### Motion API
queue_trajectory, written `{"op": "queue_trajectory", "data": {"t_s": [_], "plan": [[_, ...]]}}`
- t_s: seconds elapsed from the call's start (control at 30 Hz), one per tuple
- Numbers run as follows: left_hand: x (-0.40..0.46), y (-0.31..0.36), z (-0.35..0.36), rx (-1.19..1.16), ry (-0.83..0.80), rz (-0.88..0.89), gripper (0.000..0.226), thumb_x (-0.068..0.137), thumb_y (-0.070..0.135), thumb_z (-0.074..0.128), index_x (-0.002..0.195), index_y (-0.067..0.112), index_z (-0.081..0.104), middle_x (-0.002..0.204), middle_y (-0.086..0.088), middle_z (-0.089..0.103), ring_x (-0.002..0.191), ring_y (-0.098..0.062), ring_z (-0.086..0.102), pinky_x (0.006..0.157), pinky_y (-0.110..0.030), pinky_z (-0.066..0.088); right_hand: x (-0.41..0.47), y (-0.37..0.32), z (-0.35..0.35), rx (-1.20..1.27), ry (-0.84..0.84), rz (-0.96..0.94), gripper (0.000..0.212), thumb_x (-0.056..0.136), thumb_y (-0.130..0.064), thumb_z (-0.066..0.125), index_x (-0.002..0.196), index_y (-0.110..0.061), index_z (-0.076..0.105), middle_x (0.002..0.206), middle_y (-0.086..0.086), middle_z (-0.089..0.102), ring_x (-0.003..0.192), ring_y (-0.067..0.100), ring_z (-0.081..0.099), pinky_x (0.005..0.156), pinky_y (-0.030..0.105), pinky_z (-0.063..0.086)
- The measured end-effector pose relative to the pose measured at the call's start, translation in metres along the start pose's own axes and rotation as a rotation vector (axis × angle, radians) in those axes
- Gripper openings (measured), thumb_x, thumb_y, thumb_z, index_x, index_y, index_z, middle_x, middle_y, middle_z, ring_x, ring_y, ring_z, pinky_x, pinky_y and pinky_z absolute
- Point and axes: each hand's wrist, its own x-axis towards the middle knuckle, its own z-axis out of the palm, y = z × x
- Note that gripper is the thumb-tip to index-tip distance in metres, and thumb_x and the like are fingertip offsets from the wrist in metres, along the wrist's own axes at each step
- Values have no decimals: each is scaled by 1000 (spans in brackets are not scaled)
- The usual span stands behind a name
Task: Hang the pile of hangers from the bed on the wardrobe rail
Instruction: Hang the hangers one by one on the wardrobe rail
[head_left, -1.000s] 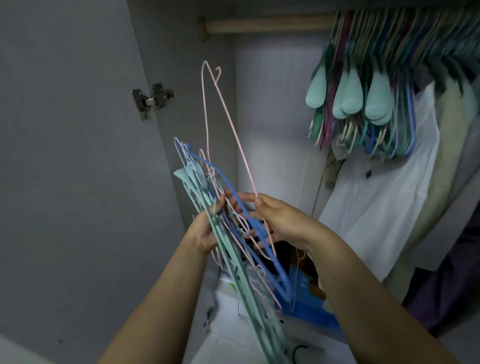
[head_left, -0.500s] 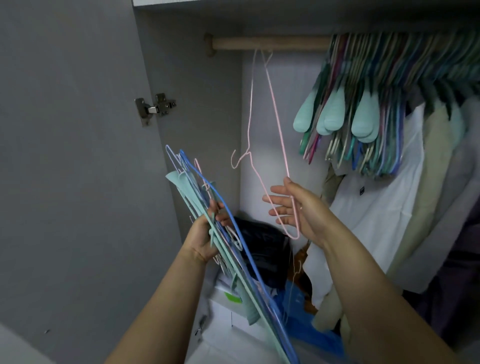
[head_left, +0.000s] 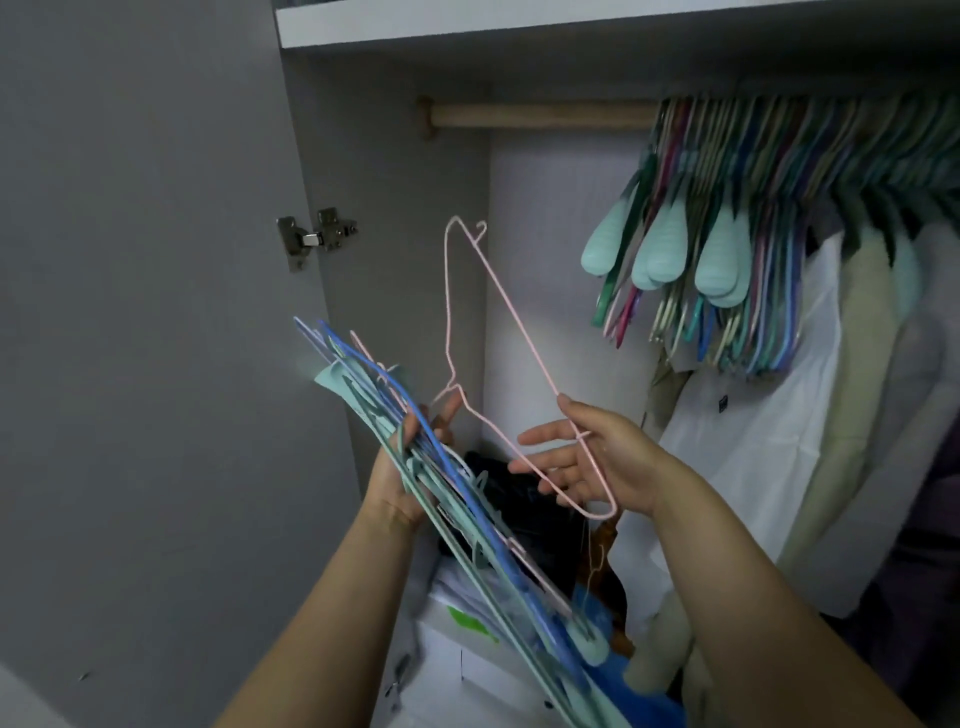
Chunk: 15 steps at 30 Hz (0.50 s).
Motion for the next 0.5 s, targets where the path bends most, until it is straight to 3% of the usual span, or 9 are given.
{"op": "queue_trajectory", "data": {"t_s": [0.07,0.13,0.17,0.3,0.33,0.4,0.47,0.5], "plan": [[7,0,-6,-18,-40,-40,80,49,21,97,113,22,50,97,-7,75,63,-12,70,58,-26,58,7,9,-5,29,-21,77,60,93,-56,35,110,-7,64,115,24,66,73,27,63,67,30,49],[11,-3,-13,37,21,-28,53,40,20,99,83,19,68,93,-6,75,67,-13,71,61,-26,58,15,20,-11,103,-62,104,58,90,-56,41,105,-8,68,113,24,66,73,26,63,66,30,50],[11,-7,-8,73,55,-56,40,43,21,97,73,20,71,90,-6,75,66,-15,70,61,-28,57,19,26,-12,142,-97,103,57,88,-57,43,104,-9,70,109,23,67,73,26,63,66,30,50],[22,-17,-20,38,241,-103,13,70,18,72,80,24,69,101,-9,69,73,-15,70,61,-29,56,35,48,-13,304,-217,102,63,78,-60,61,122,-16,58,94,17,62,71,26,58,63,32,48],[25,-17,-25,36,267,-104,19,70,18,72,88,24,71,102,-9,69,74,-14,70,60,-28,56,39,52,-12,338,-208,108,71,71,-58,71,125,-16,53,91,15,60,69,25,56,60,31,47],[28,-18,-33,55,245,-170,57,65,25,86,118,19,65,102,-6,66,82,-15,63,73,-33,50,44,57,-12,344,-154,99,87,56,-56,83,123,-12,49,84,10,57,61,19,50,50,24,39],[30,-17,-39,94,222,-200,77,61,35,91,128,11,62,109,-5,61,93,-17,50,91,-38,36,47,59,-17,300,-60,84,80,54,-65,80,108,-11,54,77,4,53,55,13,43,43,20,29],[30,-17,-43,114,218,-230,83,59,38,92,130,9,61,103,-5,60,91,-17,49,91,-38,34,48,57,-19,286,2,76,73,58,-71,73,98,-13,56,74,1,50,52,10,39,41,18,26]]}}
